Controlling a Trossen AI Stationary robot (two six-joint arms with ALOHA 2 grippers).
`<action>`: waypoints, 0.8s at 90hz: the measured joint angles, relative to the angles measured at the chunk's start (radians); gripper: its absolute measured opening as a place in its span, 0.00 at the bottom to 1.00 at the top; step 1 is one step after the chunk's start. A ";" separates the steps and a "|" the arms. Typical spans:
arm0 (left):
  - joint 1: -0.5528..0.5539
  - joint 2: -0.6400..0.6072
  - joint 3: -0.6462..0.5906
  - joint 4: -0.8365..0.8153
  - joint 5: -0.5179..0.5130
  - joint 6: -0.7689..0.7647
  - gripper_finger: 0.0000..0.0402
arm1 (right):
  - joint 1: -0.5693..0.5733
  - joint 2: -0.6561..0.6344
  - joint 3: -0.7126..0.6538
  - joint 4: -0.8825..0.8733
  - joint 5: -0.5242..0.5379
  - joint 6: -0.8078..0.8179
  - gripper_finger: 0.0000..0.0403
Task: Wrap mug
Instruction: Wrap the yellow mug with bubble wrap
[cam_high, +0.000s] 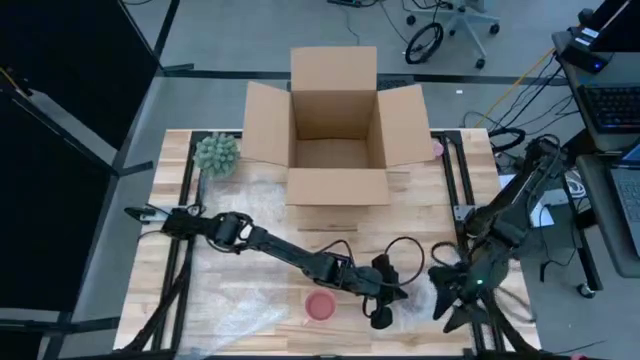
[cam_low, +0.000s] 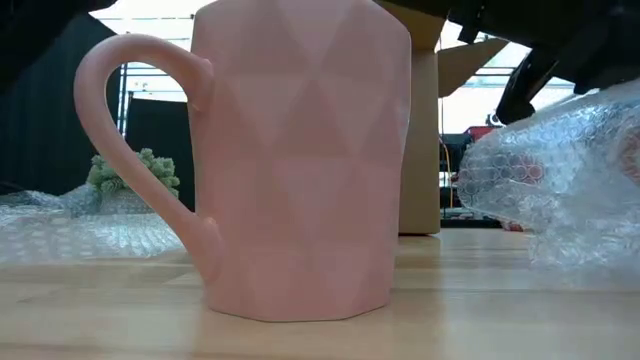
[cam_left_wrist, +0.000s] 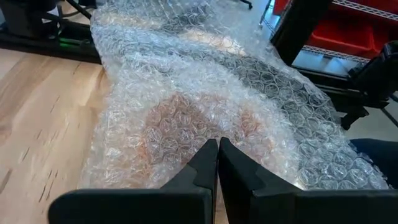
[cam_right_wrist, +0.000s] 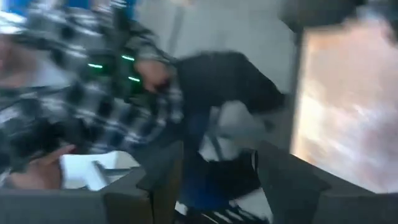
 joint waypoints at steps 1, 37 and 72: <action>0.000 0.000 0.000 0.000 0.000 0.000 0.00 | 0.000 -0.002 0.008 -0.007 0.005 -0.006 0.45; -0.002 -0.001 -0.001 0.000 0.000 0.000 0.00 | 0.025 0.089 0.028 -0.604 0.432 0.011 0.45; -0.002 -0.001 -0.002 0.000 0.000 0.000 0.00 | -0.039 0.206 -0.037 -0.479 0.443 -0.106 0.56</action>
